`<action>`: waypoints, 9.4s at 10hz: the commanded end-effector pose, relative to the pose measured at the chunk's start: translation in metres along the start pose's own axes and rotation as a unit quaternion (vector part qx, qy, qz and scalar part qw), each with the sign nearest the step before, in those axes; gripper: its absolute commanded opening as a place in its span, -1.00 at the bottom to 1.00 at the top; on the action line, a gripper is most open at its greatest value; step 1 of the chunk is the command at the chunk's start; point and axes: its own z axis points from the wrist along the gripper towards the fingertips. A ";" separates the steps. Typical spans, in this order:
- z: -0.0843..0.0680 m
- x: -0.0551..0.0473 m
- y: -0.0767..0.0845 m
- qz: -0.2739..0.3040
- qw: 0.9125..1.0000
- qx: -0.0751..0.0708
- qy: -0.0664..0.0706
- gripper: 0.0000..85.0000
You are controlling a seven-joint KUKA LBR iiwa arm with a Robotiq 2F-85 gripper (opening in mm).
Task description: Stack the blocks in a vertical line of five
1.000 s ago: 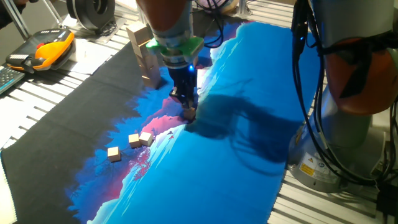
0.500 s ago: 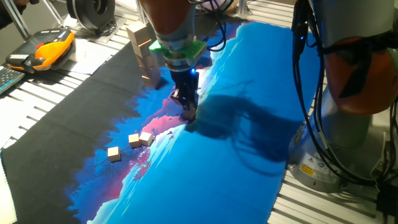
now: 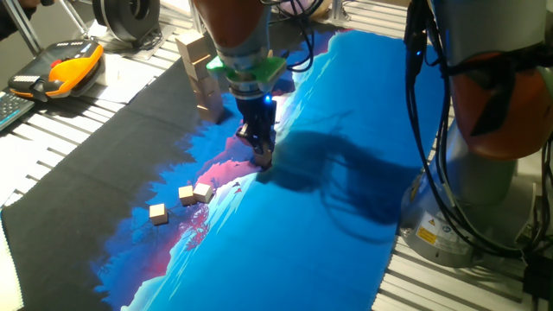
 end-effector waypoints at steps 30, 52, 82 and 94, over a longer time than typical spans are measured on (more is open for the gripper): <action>-0.034 -0.004 0.015 0.052 0.998 -0.017 0.004 -1.00; -0.062 -0.026 0.065 0.085 0.991 -0.086 -0.061 0.20; 0.015 -0.063 0.154 -0.071 0.996 0.005 -0.051 -0.60; -0.050 -0.016 0.040 -0.093 0.994 0.011 -0.058 -1.00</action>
